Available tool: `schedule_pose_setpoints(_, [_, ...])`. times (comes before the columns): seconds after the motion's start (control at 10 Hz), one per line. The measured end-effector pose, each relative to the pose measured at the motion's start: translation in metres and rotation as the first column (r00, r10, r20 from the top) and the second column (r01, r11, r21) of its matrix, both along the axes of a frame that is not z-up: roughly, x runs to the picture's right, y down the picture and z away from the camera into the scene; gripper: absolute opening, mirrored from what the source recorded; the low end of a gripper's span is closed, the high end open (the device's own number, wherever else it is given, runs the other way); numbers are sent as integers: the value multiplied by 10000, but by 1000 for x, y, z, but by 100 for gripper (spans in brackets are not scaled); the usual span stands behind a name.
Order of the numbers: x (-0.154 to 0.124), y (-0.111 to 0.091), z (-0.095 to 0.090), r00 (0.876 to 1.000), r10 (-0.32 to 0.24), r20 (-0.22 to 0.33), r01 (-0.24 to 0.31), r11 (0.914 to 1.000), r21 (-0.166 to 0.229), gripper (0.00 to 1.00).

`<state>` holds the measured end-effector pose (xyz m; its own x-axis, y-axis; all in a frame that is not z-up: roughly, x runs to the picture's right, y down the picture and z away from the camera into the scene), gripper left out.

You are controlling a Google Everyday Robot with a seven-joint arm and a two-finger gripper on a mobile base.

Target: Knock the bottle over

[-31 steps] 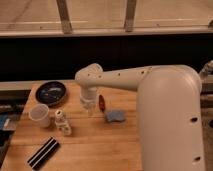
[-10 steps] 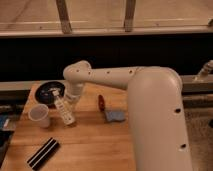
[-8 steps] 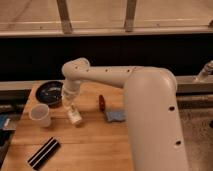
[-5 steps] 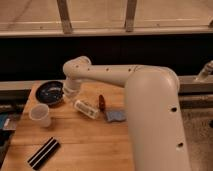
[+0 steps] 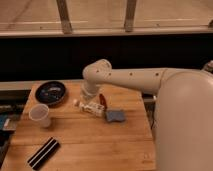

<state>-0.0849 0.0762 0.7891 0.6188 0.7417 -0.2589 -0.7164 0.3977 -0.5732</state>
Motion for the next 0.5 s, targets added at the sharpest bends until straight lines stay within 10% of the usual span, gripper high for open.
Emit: schedule_pose_setpoints(0.5, [84,10,-3,9837,1485,-1012,-1480,9889,123,10])
